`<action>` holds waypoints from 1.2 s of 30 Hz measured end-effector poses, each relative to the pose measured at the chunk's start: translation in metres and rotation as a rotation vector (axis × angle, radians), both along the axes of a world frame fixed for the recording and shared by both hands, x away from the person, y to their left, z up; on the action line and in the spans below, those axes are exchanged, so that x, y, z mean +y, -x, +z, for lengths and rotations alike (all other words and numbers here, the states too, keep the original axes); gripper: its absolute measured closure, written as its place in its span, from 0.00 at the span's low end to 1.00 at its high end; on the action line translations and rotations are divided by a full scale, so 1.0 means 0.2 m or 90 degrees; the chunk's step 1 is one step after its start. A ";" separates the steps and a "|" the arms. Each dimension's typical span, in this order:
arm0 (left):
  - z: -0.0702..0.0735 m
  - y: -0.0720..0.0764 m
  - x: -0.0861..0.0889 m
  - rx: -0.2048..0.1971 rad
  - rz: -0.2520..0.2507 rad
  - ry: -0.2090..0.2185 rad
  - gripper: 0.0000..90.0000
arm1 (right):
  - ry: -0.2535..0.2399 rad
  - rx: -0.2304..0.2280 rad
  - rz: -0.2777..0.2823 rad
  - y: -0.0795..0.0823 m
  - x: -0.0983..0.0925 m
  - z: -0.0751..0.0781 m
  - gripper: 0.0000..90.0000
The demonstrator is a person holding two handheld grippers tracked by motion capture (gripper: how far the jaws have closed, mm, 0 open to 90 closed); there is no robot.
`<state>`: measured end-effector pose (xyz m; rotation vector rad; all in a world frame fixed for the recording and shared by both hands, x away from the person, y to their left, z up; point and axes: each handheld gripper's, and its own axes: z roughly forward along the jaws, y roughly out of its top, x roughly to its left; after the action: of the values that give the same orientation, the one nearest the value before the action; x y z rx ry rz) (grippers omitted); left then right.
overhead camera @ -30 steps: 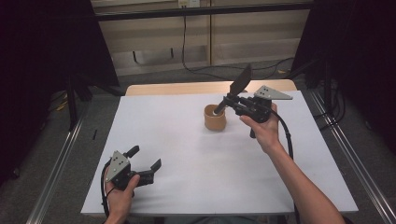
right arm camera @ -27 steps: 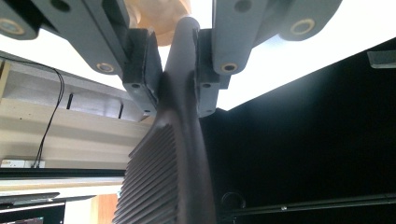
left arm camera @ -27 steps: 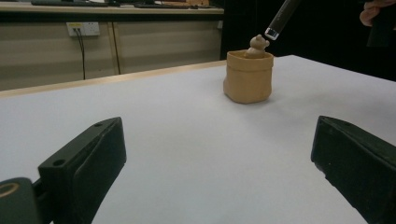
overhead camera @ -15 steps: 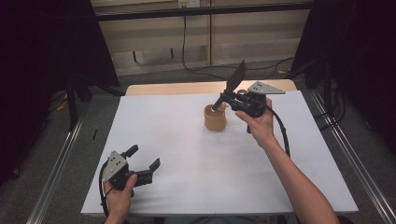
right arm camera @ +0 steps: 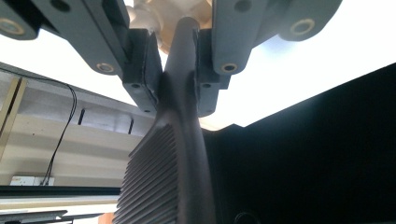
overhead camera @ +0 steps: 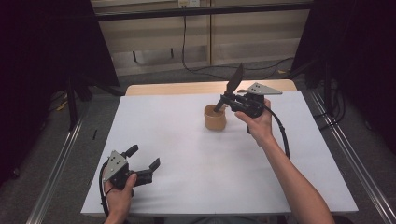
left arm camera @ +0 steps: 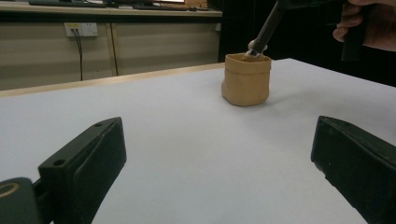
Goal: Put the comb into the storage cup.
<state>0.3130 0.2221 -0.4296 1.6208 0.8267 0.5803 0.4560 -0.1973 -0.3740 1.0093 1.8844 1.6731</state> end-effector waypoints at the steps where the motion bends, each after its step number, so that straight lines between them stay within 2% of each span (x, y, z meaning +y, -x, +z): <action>1: 0.00 0.00 0.00 0.001 0.000 0.001 0.04 | 0.000 0.004 0.000 0.00 0.00 -0.01 0.81; 5: 0.00 0.00 0.00 -0.003 -0.001 -0.003 0.04 | 0.005 0.009 0.001 -0.01 0.01 -0.02 0.81; 7: 0.00 0.01 0.00 0.000 0.000 0.010 0.04 | 0.008 0.010 0.003 -0.01 0.02 -0.04 0.81; 8: 0.00 0.01 0.00 0.008 -0.001 0.026 0.04 | 0.008 0.013 0.004 -0.01 0.02 -0.04 0.81; 9: 0.00 0.01 0.00 0.010 -0.004 0.018 0.04 | 0.011 0.014 0.005 -0.01 0.02 -0.05 0.81; 11: 0.01 0.01 -0.01 -0.009 -0.001 -0.008 0.04 | 0.009 0.015 0.006 -0.01 0.03 -0.07 0.81; 13: 0.01 0.01 -0.01 -0.006 -0.003 0.005 0.04 | 0.013 0.018 0.005 -0.02 0.02 -0.08 0.81; 15: 0.01 0.01 -0.01 -0.009 -0.004 -0.007 0.04 | 0.007 0.023 0.002 -0.02 0.02 -0.10 0.81; 19: 0.01 0.02 -0.02 -0.010 -0.003 -0.003 0.04 | 0.013 0.024 0.008 -0.02 0.03 -0.11 0.81; 21: 0.02 0.03 -0.02 -0.013 -0.013 0.000 0.04 | 0.015 0.025 0.008 -0.02 0.04 -0.12 0.81; 24: 0.02 0.03 -0.03 -0.020 -0.012 -0.010 0.04 | 0.017 0.025 0.010 -0.02 0.05 -0.13 0.81; 32: 0.02 0.02 -0.02 -0.006 -0.013 -0.009 0.04 | 0.022 0.033 0.014 -0.02 0.06 -0.16 0.81; 34: 0.02 0.02 -0.02 -0.006 -0.008 -0.001 0.04 | 0.022 0.035 0.014 -0.01 0.07 -0.16 0.81; 36: 0.02 0.02 -0.01 -0.008 -0.007 -0.007 0.04 | 0.024 0.034 0.015 -0.01 0.07 -0.17 0.81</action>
<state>0.3092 0.2205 -0.4259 1.6293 0.8061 0.5889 0.4582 -0.1832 -0.4076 1.0304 1.9621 1.6328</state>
